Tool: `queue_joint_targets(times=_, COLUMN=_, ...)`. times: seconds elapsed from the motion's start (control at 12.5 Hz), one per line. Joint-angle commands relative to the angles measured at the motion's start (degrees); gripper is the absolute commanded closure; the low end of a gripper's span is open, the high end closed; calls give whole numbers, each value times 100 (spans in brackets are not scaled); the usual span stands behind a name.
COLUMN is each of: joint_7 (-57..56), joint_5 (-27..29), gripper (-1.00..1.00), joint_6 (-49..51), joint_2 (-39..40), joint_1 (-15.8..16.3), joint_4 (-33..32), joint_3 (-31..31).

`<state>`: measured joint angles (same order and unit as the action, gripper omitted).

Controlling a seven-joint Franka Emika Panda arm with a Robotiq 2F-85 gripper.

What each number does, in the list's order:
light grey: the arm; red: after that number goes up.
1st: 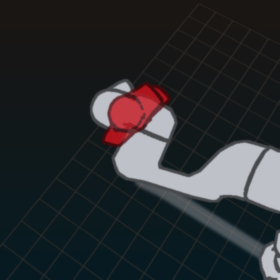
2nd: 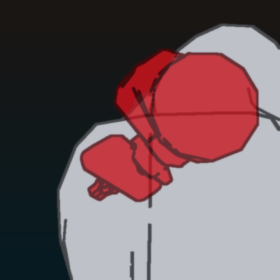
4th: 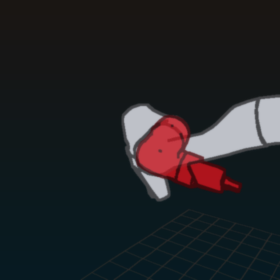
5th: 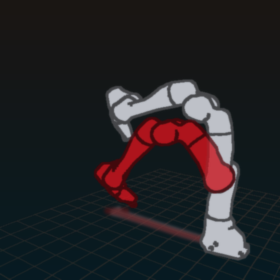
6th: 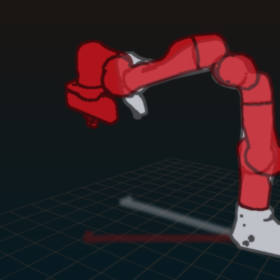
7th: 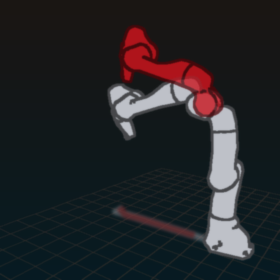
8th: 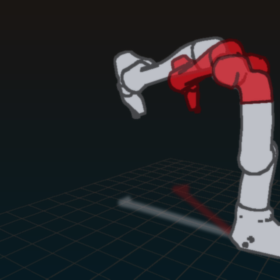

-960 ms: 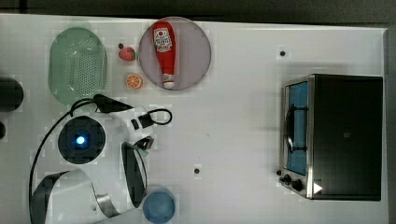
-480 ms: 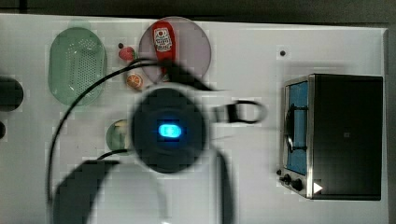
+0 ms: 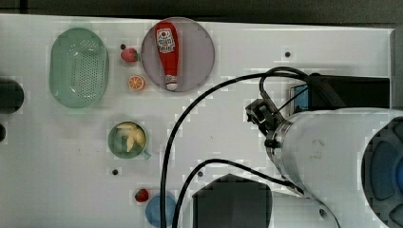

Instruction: Pick Banana and place it in mug.

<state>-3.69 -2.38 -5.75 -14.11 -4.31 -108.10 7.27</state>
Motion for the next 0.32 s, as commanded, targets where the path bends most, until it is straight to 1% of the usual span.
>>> queue_joint_targets(times=0.08, joint_7=105, joint_5=196, gripper=-100, joint_6=106, joint_2=109, joint_1=290, joint_4=-118, joint_3=-146)
queue_joint_targets(times=0.32, joint_7=105, joint_5=196, gripper=-100, joint_6=106, joint_2=184, joint_1=291, joint_4=-119, joint_3=-155)
